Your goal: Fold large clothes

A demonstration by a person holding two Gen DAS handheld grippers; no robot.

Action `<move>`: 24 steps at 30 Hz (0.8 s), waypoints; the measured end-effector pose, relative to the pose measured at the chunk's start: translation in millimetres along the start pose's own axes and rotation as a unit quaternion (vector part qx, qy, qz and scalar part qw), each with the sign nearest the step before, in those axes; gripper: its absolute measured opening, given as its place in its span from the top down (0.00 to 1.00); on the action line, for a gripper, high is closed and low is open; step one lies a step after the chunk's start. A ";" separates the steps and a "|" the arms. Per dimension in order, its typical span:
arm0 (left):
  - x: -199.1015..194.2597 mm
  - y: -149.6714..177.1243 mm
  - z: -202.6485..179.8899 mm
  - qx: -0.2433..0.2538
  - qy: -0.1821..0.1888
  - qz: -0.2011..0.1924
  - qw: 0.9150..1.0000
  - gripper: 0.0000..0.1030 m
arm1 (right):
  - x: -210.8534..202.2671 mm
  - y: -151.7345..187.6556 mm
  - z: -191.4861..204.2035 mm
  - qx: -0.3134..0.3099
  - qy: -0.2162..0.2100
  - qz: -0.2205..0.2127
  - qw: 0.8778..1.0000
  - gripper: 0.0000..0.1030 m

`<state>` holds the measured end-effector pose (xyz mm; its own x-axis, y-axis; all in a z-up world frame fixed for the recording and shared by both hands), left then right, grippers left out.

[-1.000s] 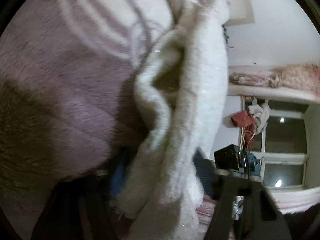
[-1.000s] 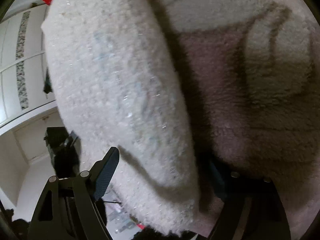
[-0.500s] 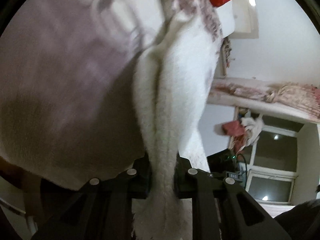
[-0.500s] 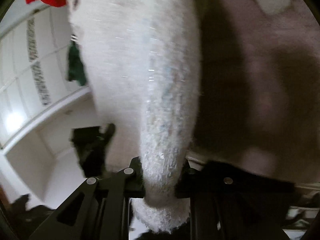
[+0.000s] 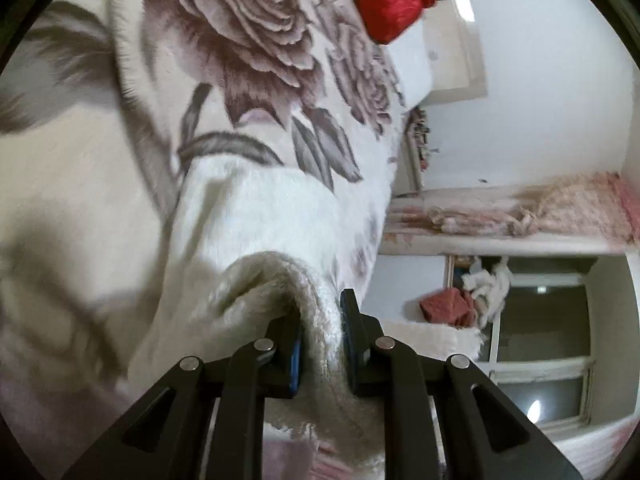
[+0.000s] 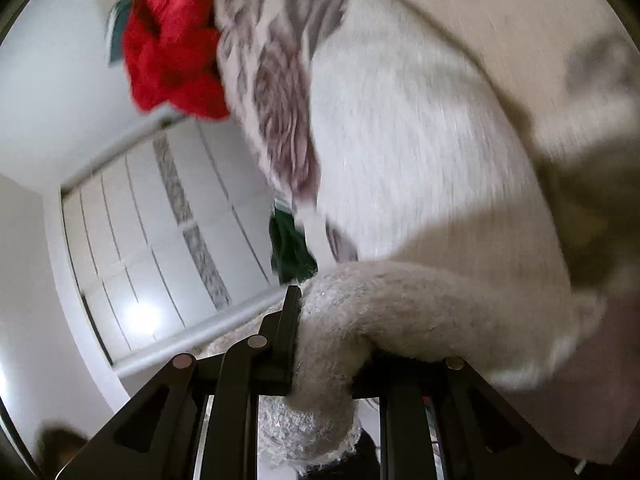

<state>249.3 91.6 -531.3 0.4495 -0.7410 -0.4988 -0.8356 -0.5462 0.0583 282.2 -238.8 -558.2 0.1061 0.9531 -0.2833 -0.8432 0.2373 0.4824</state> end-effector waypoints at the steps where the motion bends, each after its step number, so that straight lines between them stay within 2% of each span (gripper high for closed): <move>1: 14.6 -15.9 5.3 -0.011 -0.005 0.004 1.000 0.87 | 7.5 -20.8 -2.3 0.019 0.004 -0.010 1.000 0.83; 2: 24.8 -28.5 4.5 -0.015 -0.009 0.008 1.000 0.86 | 27.4 -20.4 -6.0 0.022 0.011 -0.013 1.000 0.84; 4: 46.9 -50.1 21.4 -0.033 -0.021 0.013 0.999 0.86 | 41.6 -55.1 -1.5 0.034 0.029 -0.028 0.999 0.84; 6: 63.2 -62.3 39.9 -0.053 -0.025 0.017 0.998 0.86 | 28.1 -84.8 -6.0 0.044 0.048 -0.036 0.997 0.85; 8: 73.2 -70.3 55.9 -0.074 -0.021 0.014 0.997 0.85 | 38.3 -110.0 -14.3 0.056 0.080 -0.047 0.994 0.86; 9: 73.9 -71.9 58.7 -0.083 -0.018 0.012 0.996 0.85 | 13.2 -125.4 -25.5 0.061 0.088 -0.043 0.993 0.86; 11: 68.9 -71.1 56.3 -0.094 -0.009 0.013 0.995 0.85 | 16.6 -143.9 -21.0 0.073 0.089 -0.028 0.993 0.86; 13: 60.5 -67.3 50.9 -0.101 0.002 0.014 0.995 0.84 | 12.8 -143.4 -6.2 0.076 0.073 -0.004 0.994 0.85; 16: 54.2 -62.8 46.5 -0.123 0.034 0.015 0.992 0.83 | -0.2 -132.7 22.5 0.055 0.042 0.029 0.997 0.77; 17: 54.7 -61.6 45.8 -0.129 0.037 0.018 0.991 0.83 | -7.9 -125.0 34.7 0.041 0.028 0.033 0.998 0.66; 18: 55.2 -61.7 45.5 -0.135 0.033 0.018 0.990 0.83 | -17.8 -115.8 46.4 0.024 0.019 0.027 0.999 0.51; 20: 55.1 -61.7 47.3 -0.147 0.027 0.012 0.989 0.83 | -34.5 -101.9 69.0 -0.011 0.013 0.003 1.000 0.32; 21: 54.9 -61.3 48.2 -0.152 0.023 0.010 0.988 0.82 | -46.8 -93.7 79.0 -0.036 0.025 -0.016 0.999 0.32; 23: 54.3 -61.1 45.9 -0.154 0.016 0.005 0.988 0.81 | -68.3 -68.7 96.3 -0.100 0.079 -0.045 0.991 0.32; 24: 55.0 -61.3 42.9 -0.150 0.013 0.005 0.989 0.81 | -67.0 -53.1 108.0 -0.151 0.132 -0.049 0.979 0.32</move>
<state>311.6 101.1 -599.5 0.4532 -0.7541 -0.4754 -0.7098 -0.6279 0.3193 376.8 -294.9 -475.3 0.0880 0.8378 -0.5388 -0.9572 0.2208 0.1869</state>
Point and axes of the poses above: each gripper's, at about its wrist camera, not at the fingertips, and x roughly the way its jaws point, z to its left, y to its underside, the point moved 2 cm from there along x, roughly the way its jaws point, and after that the axes turned 3 degrees about z, right-handed, at the moved point
